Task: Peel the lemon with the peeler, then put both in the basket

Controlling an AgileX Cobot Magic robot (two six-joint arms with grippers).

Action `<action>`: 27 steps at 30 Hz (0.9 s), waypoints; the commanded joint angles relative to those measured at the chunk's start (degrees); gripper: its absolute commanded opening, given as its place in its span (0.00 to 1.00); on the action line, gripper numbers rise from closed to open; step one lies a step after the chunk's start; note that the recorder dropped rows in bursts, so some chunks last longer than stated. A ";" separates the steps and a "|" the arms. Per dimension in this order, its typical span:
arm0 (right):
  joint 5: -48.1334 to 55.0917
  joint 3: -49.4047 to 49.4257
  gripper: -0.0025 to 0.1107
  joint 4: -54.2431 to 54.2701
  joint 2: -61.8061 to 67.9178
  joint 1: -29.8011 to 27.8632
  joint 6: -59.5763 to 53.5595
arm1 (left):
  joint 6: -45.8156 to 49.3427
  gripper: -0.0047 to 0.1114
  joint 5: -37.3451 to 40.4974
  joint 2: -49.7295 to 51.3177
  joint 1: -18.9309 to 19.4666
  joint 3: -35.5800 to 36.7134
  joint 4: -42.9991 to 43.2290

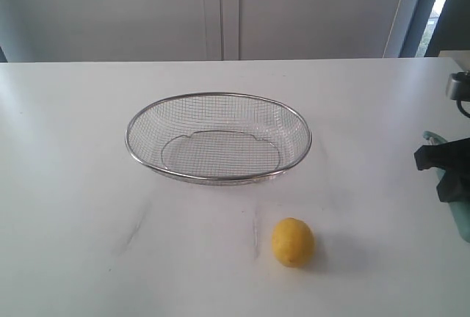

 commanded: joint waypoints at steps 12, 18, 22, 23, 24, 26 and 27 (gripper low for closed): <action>0.16 -0.22 0.02 0.32 -0.44 -0.44 -0.04 | 0.64 0.04 4.77 21.48 -2.66 -5.69 -1.49; 0.28 -0.22 0.02 0.44 -0.44 -0.44 -0.04 | 1.08 0.04 1.76 27.74 -13.56 -6.42 -1.49; 0.28 -0.22 0.02 0.44 -0.44 -0.44 -0.04 | -1.96 0.04 -1.55 32.95 -19.69 -6.42 -1.49; 0.28 -0.22 0.02 0.44 -0.44 -0.44 -0.04 | -2.32 0.04 -2.37 34.28 -20.83 -6.42 -1.49; 0.28 -0.22 0.02 0.44 -0.44 -0.44 -0.04 | -2.77 0.04 -2.76 35.63 -22.17 -6.81 -1.49; 0.28 -0.22 0.02 0.44 -0.44 -0.44 -0.04 | -3.56 0.04 -2.87 38.04 -24.68 -8.08 -1.49; 0.28 -0.22 0.02 0.44 -0.44 -0.44 -0.04 | -3.74 0.04 -2.87 39.28 -25.80 -9.07 -1.49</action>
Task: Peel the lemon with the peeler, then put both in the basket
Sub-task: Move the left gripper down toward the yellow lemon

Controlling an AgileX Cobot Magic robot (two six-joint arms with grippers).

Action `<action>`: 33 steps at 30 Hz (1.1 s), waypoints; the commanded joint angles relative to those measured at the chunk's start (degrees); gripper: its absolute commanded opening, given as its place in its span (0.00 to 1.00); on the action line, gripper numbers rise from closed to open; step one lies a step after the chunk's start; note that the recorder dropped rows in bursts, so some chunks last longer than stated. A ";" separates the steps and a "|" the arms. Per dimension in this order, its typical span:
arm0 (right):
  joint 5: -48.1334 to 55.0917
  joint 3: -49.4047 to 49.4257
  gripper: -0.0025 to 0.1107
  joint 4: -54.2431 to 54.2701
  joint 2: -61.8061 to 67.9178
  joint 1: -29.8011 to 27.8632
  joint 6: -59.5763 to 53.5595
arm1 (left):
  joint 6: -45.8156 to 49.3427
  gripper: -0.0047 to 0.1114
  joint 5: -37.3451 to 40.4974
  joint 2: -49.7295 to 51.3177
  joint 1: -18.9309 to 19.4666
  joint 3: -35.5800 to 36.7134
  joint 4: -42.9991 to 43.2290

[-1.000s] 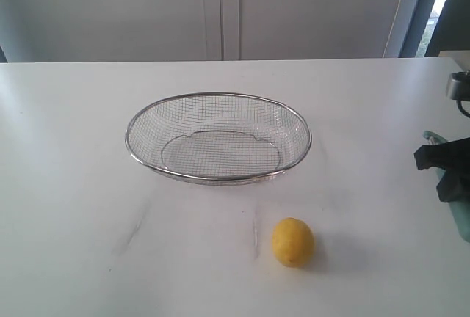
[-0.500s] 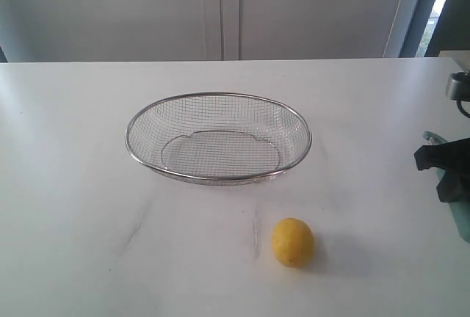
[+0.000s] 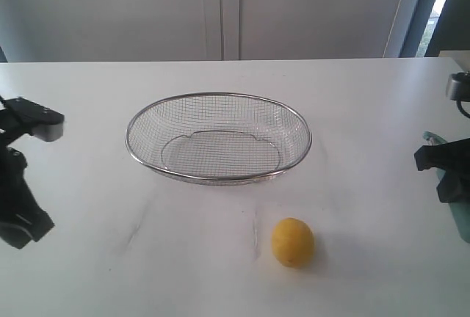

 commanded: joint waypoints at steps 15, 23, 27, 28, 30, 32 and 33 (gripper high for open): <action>0.04 -0.22 0.02 0.43 -0.44 -0.44 -0.04 | -3.38 0.04 -1.06 16.48 -16.60 -17.41 -2.33; 0.04 -0.22 0.02 0.43 -0.44 -0.44 -0.04 | -3.85 0.04 -1.12 20.80 -22.68 -22.90 -3.00; -0.07 -0.22 0.02 0.43 -0.44 -0.44 -0.04 | -5.60 0.04 -1.38 22.03 -24.28 -25.11 -3.89; -0.07 -0.22 0.02 0.43 -0.44 -0.44 -0.04 | -6.02 0.04 -1.36 22.34 -24.66 -25.69 -4.30; -0.07 -0.22 0.02 0.43 -0.44 -0.44 -0.04 | -6.02 0.04 -1.41 23.10 -25.05 -26.65 -5.44; -0.19 -0.22 0.02 0.43 -0.44 -0.44 -0.04 | -6.51 0.04 -1.51 23.87 -25.60 -27.48 -6.64; -0.17 -0.22 0.02 0.54 -0.44 -0.44 -0.04 | -6.64 0.04 -1.51 24.17 -25.85 -27.92 -7.74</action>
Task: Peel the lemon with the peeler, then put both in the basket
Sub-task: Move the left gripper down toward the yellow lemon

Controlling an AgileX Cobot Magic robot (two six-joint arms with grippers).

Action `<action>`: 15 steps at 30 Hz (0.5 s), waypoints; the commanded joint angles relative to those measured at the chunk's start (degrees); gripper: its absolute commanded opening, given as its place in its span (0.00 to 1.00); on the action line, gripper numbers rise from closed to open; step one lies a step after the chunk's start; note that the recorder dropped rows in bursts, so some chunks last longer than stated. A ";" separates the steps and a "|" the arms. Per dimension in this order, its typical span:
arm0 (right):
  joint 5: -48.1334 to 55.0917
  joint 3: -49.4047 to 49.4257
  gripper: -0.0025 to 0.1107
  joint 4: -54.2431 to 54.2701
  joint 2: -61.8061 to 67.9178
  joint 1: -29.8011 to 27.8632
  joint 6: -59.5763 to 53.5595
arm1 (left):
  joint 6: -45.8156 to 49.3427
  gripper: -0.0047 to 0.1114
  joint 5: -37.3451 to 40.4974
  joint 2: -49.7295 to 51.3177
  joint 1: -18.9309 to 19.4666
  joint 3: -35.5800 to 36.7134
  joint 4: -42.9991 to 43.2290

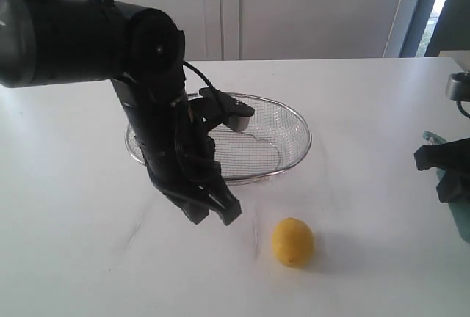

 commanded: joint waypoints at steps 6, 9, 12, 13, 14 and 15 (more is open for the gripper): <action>-0.42 -0.22 0.02 0.43 -0.44 -0.44 -0.04 | -1.13 0.04 -3.09 2.22 -2.36 -2.63 -8.91; -0.42 -0.22 0.02 0.43 -0.44 -0.44 -0.04 | -1.13 0.04 -3.63 2.22 -2.45 -2.63 -9.30; -0.42 -0.22 0.02 0.43 -0.44 -0.44 -0.04 | -1.13 0.04 -4.09 2.22 -2.45 -2.63 -9.30; -0.42 -0.22 0.02 0.43 -0.44 -0.44 -0.04 | -1.13 0.04 -4.10 2.22 -2.45 -2.63 -9.41; -0.42 -0.22 0.02 0.43 -0.44 -0.44 -0.04 | -1.13 0.04 -3.59 2.22 -2.45 -2.63 -9.40; -0.42 -0.22 0.02 0.43 -0.44 -0.44 -0.04 | -1.13 0.04 -3.59 2.22 -2.45 -2.63 -9.40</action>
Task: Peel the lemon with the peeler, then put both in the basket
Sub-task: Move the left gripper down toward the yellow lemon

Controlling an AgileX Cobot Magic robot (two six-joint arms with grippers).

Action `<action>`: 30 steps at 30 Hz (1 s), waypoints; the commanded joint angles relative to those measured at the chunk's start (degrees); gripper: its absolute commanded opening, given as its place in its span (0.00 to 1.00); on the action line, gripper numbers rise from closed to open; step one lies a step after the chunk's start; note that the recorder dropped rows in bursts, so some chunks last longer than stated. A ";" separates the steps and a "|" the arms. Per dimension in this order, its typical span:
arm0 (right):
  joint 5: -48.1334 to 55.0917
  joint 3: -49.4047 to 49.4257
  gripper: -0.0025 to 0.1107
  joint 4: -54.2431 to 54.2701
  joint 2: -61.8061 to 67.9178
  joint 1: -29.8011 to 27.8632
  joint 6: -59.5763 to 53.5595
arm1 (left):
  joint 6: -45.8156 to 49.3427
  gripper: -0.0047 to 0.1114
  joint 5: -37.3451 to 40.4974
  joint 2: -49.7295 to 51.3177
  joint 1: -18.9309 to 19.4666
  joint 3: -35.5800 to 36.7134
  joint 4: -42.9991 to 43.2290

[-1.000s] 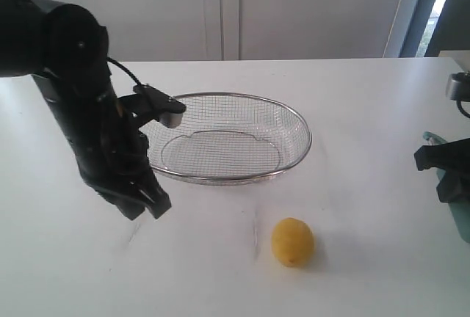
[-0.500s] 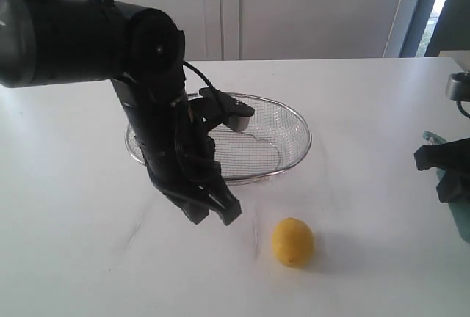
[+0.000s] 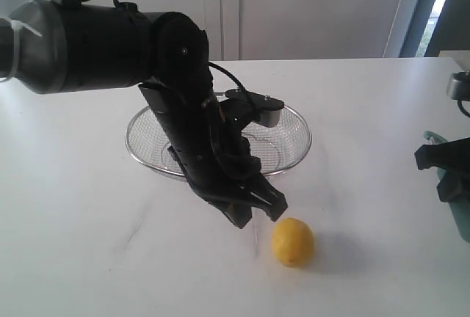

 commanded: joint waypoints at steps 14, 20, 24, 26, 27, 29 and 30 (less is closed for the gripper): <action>-0.32 -0.22 0.02 0.31 -0.44 -0.29 -0.04 | -10.34 0.04 -2.45 -0.25 -1.80 -0.28 3.95; -0.32 -0.22 0.02 2.32 -0.44 -0.29 -0.37 | -19.30 0.04 -2.45 1.26 -5.95 -1.14 11.12; -0.22 -0.22 0.02 2.67 -0.44 -0.29 -0.50 | -22.23 0.04 -3.38 4.20 -7.27 -3.78 10.61; -0.22 -0.22 0.02 2.67 -0.44 -0.29 -0.50 | -22.80 0.05 -5.43 5.25 -7.54 -5.06 9.30; -0.02 -0.22 0.02 2.67 -0.44 -0.29 -0.50 | -22.80 0.07 -6.64 5.52 -7.54 -5.61 7.57; 0.07 -0.22 0.02 2.67 -0.44 -0.29 -0.50 | -22.80 0.15 -9.32 5.67 -7.54 -5.88 4.61; 0.19 -0.22 0.02 2.67 -0.44 -0.29 -0.50 | -22.23 0.20 -9.88 5.67 -7.54 -5.99 3.75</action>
